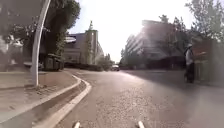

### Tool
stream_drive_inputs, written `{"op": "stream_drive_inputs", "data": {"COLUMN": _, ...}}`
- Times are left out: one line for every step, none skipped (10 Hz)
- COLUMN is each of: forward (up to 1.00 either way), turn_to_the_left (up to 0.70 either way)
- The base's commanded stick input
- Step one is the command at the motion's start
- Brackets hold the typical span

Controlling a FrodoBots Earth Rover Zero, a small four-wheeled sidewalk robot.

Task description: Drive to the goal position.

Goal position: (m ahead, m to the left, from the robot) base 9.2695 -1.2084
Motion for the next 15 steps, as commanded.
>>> {"op": "stream_drive_inputs", "data": {"forward": 0.7, "turn_to_the_left": 0.0}}
{"op": "stream_drive_inputs", "data": {"forward": 0.7, "turn_to_the_left": 0.0}}
{"op": "stream_drive_inputs", "data": {"forward": 0.7, "turn_to_the_left": 0.0}}
{"op": "stream_drive_inputs", "data": {"forward": 0.7, "turn_to_the_left": 0.0}}
{"op": "stream_drive_inputs", "data": {"forward": 0.7, "turn_to_the_left": 0.0}}
{"op": "stream_drive_inputs", "data": {"forward": 0.7, "turn_to_the_left": 0.0}}
{"op": "stream_drive_inputs", "data": {"forward": 0.7, "turn_to_the_left": 0.0}}
{"op": "stream_drive_inputs", "data": {"forward": 0.7, "turn_to_the_left": 0.0}}
{"op": "stream_drive_inputs", "data": {"forward": 0.7, "turn_to_the_left": 0.0}}
{"op": "stream_drive_inputs", "data": {"forward": 0.7, "turn_to_the_left": 0.0}}
{"op": "stream_drive_inputs", "data": {"forward": 0.7, "turn_to_the_left": 0.0}}
{"op": "stream_drive_inputs", "data": {"forward": 0.7, "turn_to_the_left": 0.0}}
{"op": "stream_drive_inputs", "data": {"forward": 0.7, "turn_to_the_left": 0.0}}
{"op": "stream_drive_inputs", "data": {"forward": 0.7, "turn_to_the_left": 0.0}}
{"op": "stream_drive_inputs", "data": {"forward": 0.7, "turn_to_the_left": 0.0}}
